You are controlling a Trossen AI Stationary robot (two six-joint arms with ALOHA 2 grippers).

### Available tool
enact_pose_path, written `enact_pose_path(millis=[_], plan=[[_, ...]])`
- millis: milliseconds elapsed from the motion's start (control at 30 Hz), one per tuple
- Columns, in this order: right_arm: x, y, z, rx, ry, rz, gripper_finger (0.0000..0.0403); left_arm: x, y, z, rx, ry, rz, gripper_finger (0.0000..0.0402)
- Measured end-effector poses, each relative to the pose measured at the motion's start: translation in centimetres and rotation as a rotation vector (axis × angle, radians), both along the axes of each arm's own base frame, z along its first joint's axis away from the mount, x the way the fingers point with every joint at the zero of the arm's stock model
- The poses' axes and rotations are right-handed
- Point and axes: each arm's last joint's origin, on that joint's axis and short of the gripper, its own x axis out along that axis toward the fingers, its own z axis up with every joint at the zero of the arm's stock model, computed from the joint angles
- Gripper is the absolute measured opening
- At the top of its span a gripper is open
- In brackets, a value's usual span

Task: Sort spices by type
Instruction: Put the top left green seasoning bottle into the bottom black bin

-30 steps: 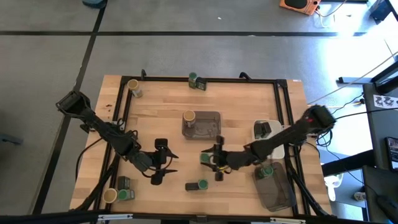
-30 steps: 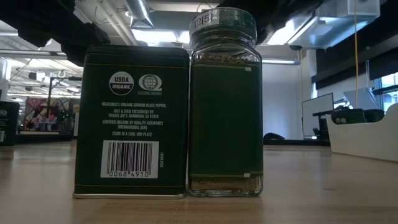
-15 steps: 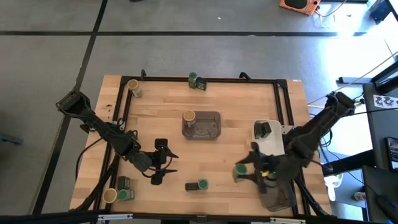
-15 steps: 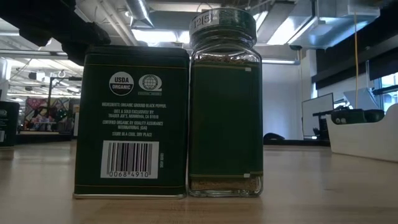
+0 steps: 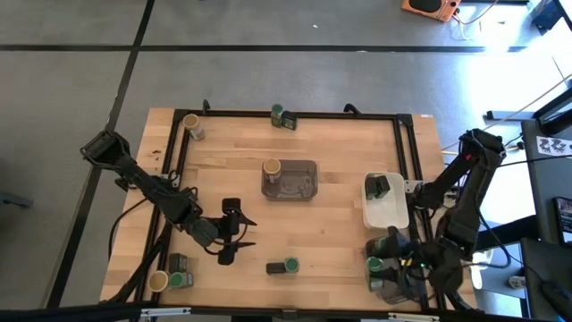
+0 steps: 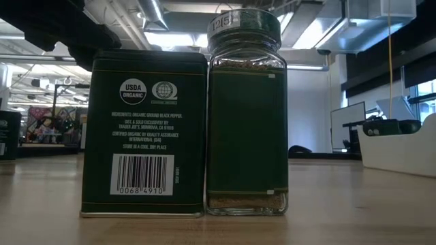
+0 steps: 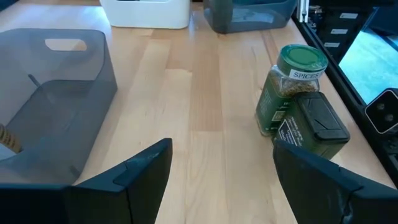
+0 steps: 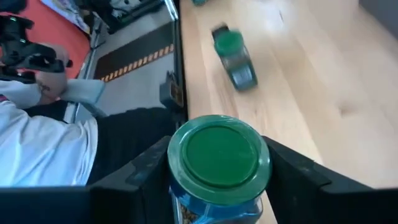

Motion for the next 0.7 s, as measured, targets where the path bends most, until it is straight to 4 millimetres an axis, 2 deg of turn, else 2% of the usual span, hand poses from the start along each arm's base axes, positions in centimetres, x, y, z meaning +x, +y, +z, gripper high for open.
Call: enact_pose_path(millis=[133, 333, 700], plan=[[-1.3, 0.2, -1.2, 0.018, 0.105, -0.065, 0.021, 0.0, 0.0, 0.0, 0.0, 0.0, 0.0, 0.0276], [-2.8, 0.2, -3.1, -0.076, 0.204, -0.125, 0.021, 0.0, 0.0, 0.0, 0.0, 0.0, 0.0, 0.0276], [-2.1, 1.9, -6.7, -0.242, 0.245, -0.164, 0.0211, 0.0, 0.0, 0.0, 0.002, 0.002, 0.0, 0.0276]])
